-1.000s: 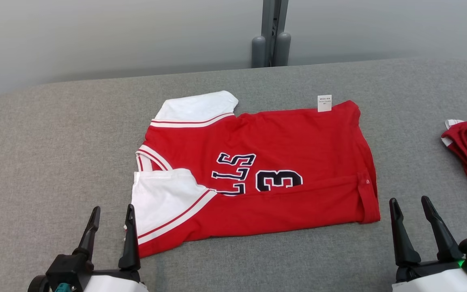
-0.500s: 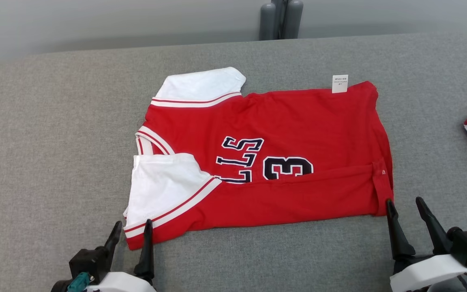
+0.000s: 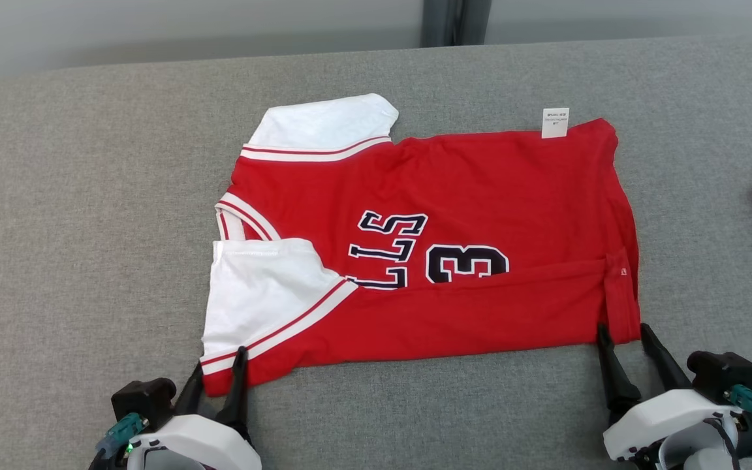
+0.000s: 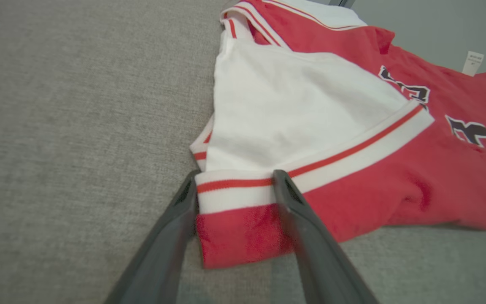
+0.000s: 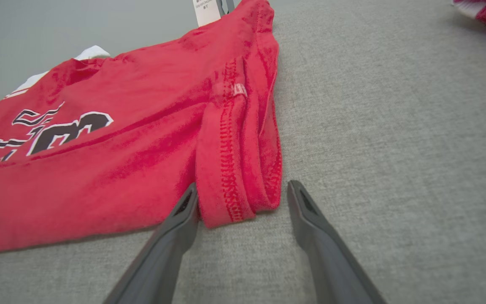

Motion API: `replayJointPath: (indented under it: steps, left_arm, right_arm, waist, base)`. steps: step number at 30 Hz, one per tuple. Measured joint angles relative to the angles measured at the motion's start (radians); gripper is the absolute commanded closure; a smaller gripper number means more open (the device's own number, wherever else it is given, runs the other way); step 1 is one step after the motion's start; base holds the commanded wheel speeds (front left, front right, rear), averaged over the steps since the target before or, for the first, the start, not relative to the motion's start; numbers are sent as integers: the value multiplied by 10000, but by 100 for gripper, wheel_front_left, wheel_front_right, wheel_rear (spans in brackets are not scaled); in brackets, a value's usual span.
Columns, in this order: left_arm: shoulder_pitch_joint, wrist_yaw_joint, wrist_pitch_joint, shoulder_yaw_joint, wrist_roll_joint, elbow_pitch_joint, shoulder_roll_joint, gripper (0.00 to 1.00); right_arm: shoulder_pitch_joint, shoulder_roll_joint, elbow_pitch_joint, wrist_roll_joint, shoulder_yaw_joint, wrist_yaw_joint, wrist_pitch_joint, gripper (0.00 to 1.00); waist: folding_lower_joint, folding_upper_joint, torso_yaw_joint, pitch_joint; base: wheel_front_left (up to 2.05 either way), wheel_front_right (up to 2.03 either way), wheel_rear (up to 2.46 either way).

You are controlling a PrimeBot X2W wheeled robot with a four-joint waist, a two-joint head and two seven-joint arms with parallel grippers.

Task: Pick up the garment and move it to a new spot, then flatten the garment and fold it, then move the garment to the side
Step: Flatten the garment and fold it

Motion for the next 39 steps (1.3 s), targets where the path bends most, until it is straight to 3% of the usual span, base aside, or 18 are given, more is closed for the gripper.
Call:
replayJointPath:
  steps: [1, 2, 3, 4, 5, 17, 26, 34, 35, 36, 37, 39]
  left_arm:
    - [-35, -67, 15, 4, -138, 8, -12, 100]
    - [-62, -84, 50, 0, -199, 25, -15, 100]
    - [-75, -96, 84, -21, -205, 42, -27, 100]
    - [-77, -107, 81, -27, -213, 48, -56, 100]
    - [-77, -104, 82, -29, -226, 50, -88, 100]
    - [570, 71, 560, 71, -474, -1218, 240, 100]
    - [2366, 711, 1442, -82, -474, -3150, 445, 100]
    - [3256, 897, 2033, -201, -740, -3693, 470, 100]
    - [3260, 936, 2044, -219, -708, -3691, 512, 55]
    - [3259, 988, 2146, -261, -593, -3674, 604, 0]
    - [3257, 991, 2192, -276, -550, -3655, 646, 0]
    - [3199, 1039, 2096, -280, -487, -3707, 646, 0]
  right_arm:
    - [-104, 6, 115, 144, 67, -2, 40, 0]
    - [-198, -19, 174, 178, 142, -2, 36, 9]
    - [-293, -36, 253, 272, 234, -2, 36, 55]
    - [-358, -40, 332, 447, 301, -2, 40, 81]
    - [-391, -63, 393, 499, 362, 0, 38, 100]
    - [449, -290, -414, 982, 370, 2, -10, 100]
    - [2217, -224, -1544, 878, -236, 2, 752, 100]
    - [3180, -67, -2268, 642, -681, 2, 1478, 100]
    - [3214, -58, -2351, 617, -702, 2, 1511, 78]
    - [3225, -46, -2431, 608, -711, 2, 1557, 52]
    - [3243, -15, -2539, 600, -748, 2, 1513, 0]
    - [3250, 35, -2775, 616, -800, -2, 1475, 0]
  waist:
    - [0, 0, -4, 4]
    - [0, 0, -7, 2]
    - [0, 0, -13, -8]
    - [0, 0, -22, -21]
    - [0, 0, -31, -36]
    - [0, 0, 23, -431]
    - [0, 0, 114, -1029]
    - [0, 0, 182, -1344]
    - [0, 0, 181, -1362]
    - [0, 0, 169, -1381]
    - [0, 0, 159, -1401]
    - [0, 0, 141, -1436]
  base:
    - [0, 0, 0]
    - [0, 0, 0]
    - [0, 0, 0]
    - [0, 0, 0]
    - [0, 0, 0]
    - [0, 0, 0]
    - [0, 0, 0]
    - [0, 0, 0]
    - [0, 0, 0]
    - [0, 0, 0]
    - [0, 0, 0]
    - [0, 0, 0]
